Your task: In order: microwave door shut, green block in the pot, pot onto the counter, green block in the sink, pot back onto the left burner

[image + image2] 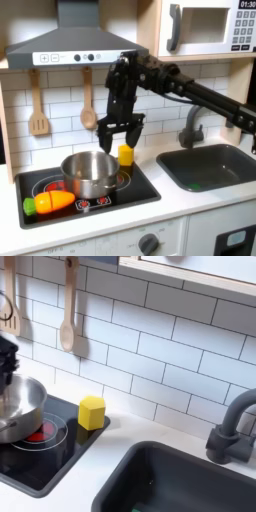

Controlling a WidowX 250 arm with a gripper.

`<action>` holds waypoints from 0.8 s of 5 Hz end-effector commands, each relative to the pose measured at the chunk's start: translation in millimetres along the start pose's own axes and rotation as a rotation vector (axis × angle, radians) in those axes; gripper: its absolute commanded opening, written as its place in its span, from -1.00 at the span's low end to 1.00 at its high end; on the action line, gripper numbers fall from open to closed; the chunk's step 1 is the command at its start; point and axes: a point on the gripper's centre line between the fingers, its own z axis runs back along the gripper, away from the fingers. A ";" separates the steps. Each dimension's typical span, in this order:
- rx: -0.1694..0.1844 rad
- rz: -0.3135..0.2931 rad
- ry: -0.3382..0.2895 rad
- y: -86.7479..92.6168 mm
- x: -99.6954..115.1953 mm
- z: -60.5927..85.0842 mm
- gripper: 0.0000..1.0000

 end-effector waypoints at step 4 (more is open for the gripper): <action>-0.162 -0.290 -0.241 -90.7 32.9 64.0 1.00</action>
